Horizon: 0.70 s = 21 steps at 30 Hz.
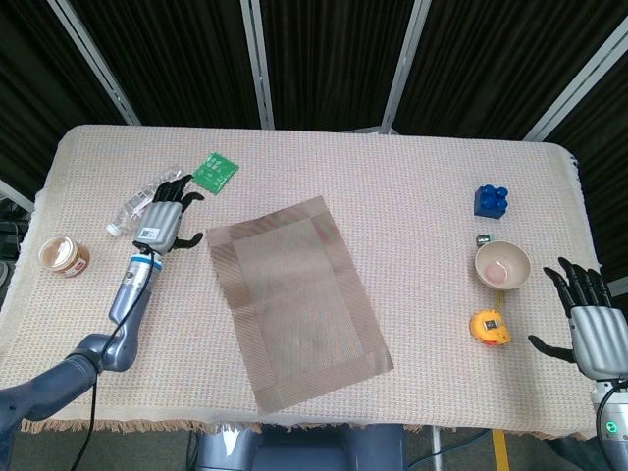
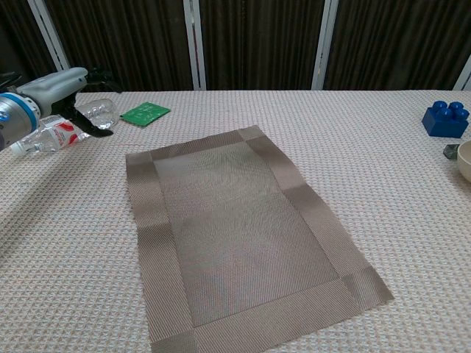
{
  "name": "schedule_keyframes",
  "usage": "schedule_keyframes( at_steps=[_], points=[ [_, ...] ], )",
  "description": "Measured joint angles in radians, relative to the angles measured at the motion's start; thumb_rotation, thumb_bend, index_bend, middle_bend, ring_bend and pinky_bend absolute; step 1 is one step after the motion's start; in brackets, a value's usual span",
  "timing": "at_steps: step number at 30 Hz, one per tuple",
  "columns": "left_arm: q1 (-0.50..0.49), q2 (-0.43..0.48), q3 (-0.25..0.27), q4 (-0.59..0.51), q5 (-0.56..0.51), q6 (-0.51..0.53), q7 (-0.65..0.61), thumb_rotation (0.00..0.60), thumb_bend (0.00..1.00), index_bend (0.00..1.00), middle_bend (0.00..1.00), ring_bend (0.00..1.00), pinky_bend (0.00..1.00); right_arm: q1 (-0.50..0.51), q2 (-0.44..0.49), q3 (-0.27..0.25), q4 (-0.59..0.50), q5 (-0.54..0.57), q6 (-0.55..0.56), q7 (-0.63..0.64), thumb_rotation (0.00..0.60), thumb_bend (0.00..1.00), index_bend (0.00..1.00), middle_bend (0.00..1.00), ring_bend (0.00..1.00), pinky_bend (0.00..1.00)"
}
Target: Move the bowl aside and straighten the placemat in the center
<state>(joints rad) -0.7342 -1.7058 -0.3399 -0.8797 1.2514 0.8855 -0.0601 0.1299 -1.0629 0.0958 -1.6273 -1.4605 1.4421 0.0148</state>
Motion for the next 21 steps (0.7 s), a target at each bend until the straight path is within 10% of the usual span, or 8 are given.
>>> schedule_keyframes(
  at_steps=[21],
  points=[
    [0.356, 0.503, 0.139, -0.706, 0.046, 0.354, 0.165, 0.6, 0.11, 0.0, 0.0, 0.0, 0.0, 0.199, -0.013, -0.105, 0.015, -0.196, -0.33, -0.051, 0.6, 0.0, 0.28, 0.0, 0.0, 0.0]
  ],
)
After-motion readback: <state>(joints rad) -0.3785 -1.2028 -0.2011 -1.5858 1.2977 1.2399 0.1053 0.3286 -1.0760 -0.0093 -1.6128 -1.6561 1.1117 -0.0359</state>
